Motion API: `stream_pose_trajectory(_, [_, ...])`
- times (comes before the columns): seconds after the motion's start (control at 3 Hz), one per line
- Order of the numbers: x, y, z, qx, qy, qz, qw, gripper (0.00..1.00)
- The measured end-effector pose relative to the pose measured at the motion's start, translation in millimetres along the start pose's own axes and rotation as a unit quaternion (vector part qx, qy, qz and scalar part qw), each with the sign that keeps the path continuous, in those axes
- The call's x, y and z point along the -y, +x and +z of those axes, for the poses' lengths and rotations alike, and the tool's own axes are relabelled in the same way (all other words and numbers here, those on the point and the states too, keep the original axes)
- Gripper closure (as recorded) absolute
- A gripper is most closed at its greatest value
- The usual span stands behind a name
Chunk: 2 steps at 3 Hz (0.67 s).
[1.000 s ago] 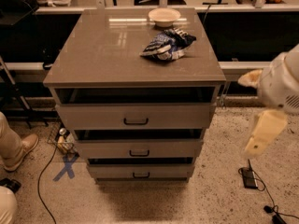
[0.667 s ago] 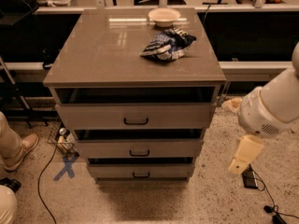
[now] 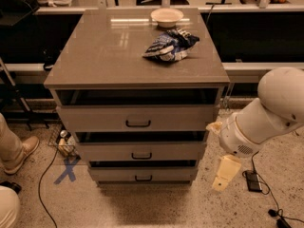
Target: Open middle drawer
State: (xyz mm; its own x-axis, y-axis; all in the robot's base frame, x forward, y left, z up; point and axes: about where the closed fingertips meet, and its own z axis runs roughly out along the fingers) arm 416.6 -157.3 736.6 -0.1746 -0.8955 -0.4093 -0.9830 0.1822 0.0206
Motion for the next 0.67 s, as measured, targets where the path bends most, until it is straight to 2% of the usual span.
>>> stream_pose_trajectory(0.33, [16.3, 13.5, 25.2, -0.031, 0.011, 0.002, 0.9994, 0.0])
stream_pose_trajectory(0.67, [52.9, 37.6, 66.5, -0.053, 0.038, -0.009, 0.9978, 0.0])
